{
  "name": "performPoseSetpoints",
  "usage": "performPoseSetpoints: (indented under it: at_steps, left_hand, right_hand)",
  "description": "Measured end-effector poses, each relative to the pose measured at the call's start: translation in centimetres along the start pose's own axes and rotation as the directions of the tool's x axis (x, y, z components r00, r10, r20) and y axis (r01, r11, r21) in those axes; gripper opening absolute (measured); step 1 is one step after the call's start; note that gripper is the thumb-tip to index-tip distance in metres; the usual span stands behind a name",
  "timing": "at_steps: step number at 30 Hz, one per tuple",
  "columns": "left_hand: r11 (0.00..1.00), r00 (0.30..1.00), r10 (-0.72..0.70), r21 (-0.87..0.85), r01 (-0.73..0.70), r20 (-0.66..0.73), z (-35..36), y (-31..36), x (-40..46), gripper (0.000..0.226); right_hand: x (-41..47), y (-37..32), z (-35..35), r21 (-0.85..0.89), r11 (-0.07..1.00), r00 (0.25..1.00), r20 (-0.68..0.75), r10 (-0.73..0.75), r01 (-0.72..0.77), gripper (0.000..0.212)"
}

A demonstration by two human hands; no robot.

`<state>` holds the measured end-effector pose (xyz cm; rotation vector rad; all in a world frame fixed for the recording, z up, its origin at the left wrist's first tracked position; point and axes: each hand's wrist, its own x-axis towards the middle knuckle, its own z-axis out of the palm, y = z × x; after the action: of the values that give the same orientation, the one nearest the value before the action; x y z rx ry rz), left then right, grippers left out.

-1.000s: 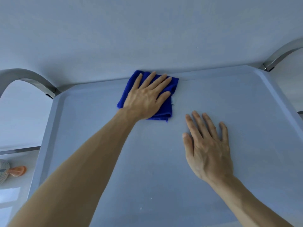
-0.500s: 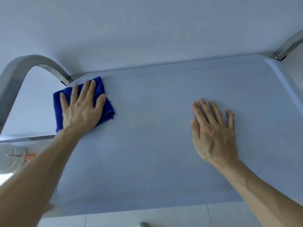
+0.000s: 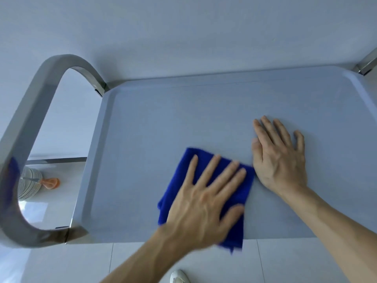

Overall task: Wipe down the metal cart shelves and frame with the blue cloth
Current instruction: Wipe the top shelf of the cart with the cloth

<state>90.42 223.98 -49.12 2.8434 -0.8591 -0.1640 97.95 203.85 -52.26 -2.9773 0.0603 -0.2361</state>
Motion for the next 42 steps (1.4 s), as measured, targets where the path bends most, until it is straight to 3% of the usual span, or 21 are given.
performPoseSetpoints:
  at_steps: [4,8,10,13,16,23,28,30,33,34,35,36,38,40,42]
  left_hand:
    - [0.998,0.997,0.049,0.023,-0.050,0.068,-0.7,-1.5,-6.0,0.064]
    - [0.981,0.980,-0.190,0.051,0.187,0.065,-1.8,-8.3,-9.3,0.060]
    - [0.927,0.926,-0.372,0.074,0.368,0.054,-2.3,-11.7,-10.4,0.060]
    - [0.786,0.787,-0.616,0.078,0.614,0.011,-2.4,-13.2,-10.3,0.064]
    - [0.717,0.720,-0.692,0.057,0.694,-0.060,-1.6,-10.6,-8.5,0.068]
    - [0.866,0.865,-0.498,0.014,0.500,-0.054,0.3,-1.9,-4.0,0.068]
    - [0.880,0.899,-0.437,-0.216,0.422,-0.021,0.0,4.1,-0.4,0.062]
    - [0.778,0.877,-0.479,-0.479,0.407,-0.032,-0.6,4.6,-0.1,0.055]
    - [0.356,0.804,-0.593,-0.883,0.305,0.039,-2.2,3.1,-1.5,0.035]
    - [0.248,0.784,-0.618,-0.934,0.257,0.051,-2.8,2.2,-2.3,0.030]
    - [0.210,0.768,-0.640,-0.954,0.214,0.031,-3.2,1.3,-3.1,0.028]
    - [0.225,0.751,-0.660,-0.956,0.186,-0.009,-3.5,0.4,-3.9,0.027]
    - [0.322,0.726,-0.682,-0.929,0.182,-0.094,-3.4,-1.8,-5.1,0.027]
    - [0.409,0.727,-0.674,-0.885,0.222,-0.129,-2.9,-3.8,-5.6,0.030]
    - [0.454,0.754,-0.649,-0.848,0.274,-0.104,-2.2,-4.7,-5.5,0.033]
  right_hand:
    - [0.0,0.1,0.0,0.009,1.000,1.000,0.003,-0.011,0.011,0.054]
    - [0.0,0.1,0.1,0.006,1.000,1.000,-0.022,-0.009,0.009,0.053]
    - [0.0,0.1,0.1,-0.001,1.000,1.000,-0.024,-0.014,0.014,0.053]
    - [0.0,0.0,0.2,-0.003,1.000,1.000,-0.026,-0.018,0.018,0.053]
    - [0.0,0.1,0.2,0.002,1.000,0.999,-0.025,-0.023,0.023,0.053]
    - [-0.1,0.1,0.0,0.005,1.000,1.000,-0.020,-0.016,0.017,0.054]
    - [0.0,0.3,-0.4,0.004,1.000,0.998,0.062,0.000,0.000,0.057]
    - [0.0,0.3,-0.6,0.029,0.999,0.995,0.096,0.022,-0.025,0.060]
    - [0.3,0.3,-1.5,0.093,0.994,0.978,0.203,0.037,-0.057,0.065]
    - [0.4,0.4,-1.9,0.097,0.993,0.968,0.250,0.037,-0.063,0.067]
    - [0.5,0.3,-2.5,0.106,0.992,0.956,0.291,0.037,-0.070,0.068]
    - [0.4,0.0,-3.1,0.131,0.988,0.952,0.304,0.035,-0.078,0.069]
    - [-1.0,-2.1,-4.6,0.235,0.972,0.981,0.192,-0.016,-0.030,0.069]
    - [-3.9,-5.6,-5.3,0.336,0.932,0.985,0.052,-0.166,0.140,0.063]
    - [-7.2,-8.9,-4.8,0.325,0.903,0.944,0.078,-0.322,0.281,0.061]
